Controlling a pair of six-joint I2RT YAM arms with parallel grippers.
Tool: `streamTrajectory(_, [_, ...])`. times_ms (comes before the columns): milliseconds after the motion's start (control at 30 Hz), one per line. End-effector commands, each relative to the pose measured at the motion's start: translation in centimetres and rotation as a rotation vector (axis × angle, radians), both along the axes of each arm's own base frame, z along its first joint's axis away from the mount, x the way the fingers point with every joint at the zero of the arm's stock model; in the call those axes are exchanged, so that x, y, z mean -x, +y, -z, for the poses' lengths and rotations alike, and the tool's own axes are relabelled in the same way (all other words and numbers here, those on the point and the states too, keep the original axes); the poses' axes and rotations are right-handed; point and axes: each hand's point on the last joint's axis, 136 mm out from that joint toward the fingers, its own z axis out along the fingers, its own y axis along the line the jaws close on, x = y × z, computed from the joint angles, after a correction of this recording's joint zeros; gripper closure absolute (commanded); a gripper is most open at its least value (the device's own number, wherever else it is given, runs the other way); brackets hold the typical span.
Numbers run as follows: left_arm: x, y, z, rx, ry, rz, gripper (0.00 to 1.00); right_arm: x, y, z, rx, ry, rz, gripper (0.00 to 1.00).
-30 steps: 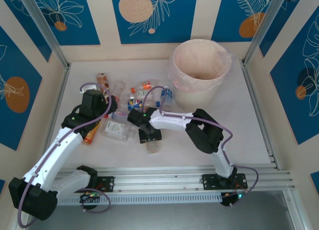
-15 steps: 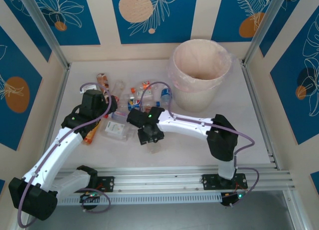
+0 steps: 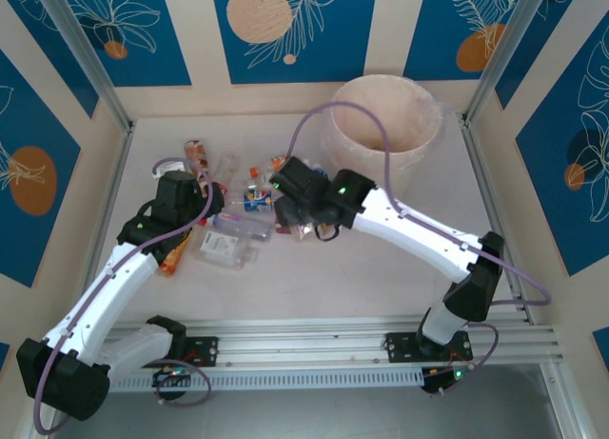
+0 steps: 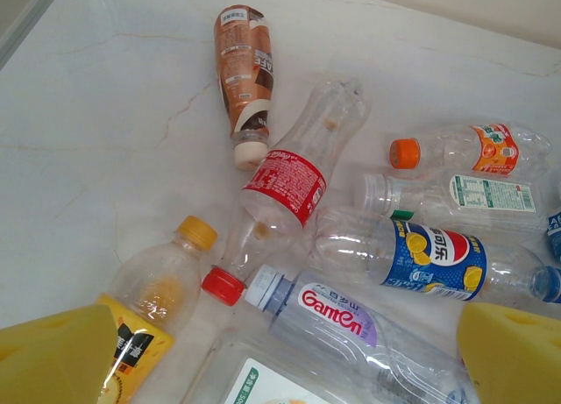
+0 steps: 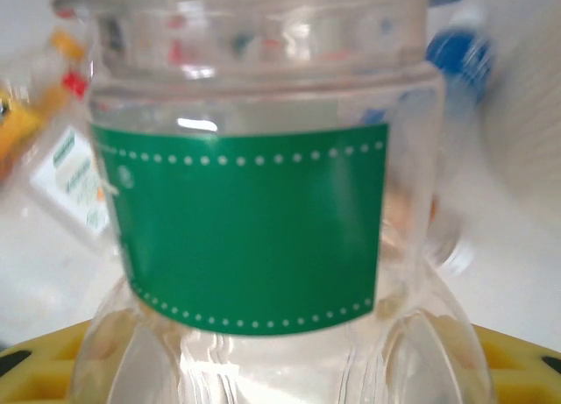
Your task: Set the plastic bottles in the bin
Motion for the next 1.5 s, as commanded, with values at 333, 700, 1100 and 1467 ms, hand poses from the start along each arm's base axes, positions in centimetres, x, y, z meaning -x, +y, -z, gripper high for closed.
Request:
streamTrajectory(333, [-1.0, -1.1, -0.6, 0.043, -0.014, 0.032, 0.01, -13.4, -7.2, -16.2, -0.142, -0.524, 0.217, 0.75])
streamTrajectory(700, [-1.0, -1.5, -0.4, 0.053, -0.011, 0.053, 0.01, -21.6, -12.6, -17.0, -0.025, -0.623, 0.461, 0.75])
streamTrajectory(1100, [-0.5, -1.1, -0.5, 0.032, -0.012, 0.052, 0.01, -26.0, -16.7, -8.2, 0.129, -0.466, 0.578, 0.75])
streamTrajectory(1467, [-0.6, -0.9, -0.9, 0.023, -0.020, 0.049, 0.01, -24.5, -19.2, -1.7, 0.165, -0.269, 0.599, 0.75])
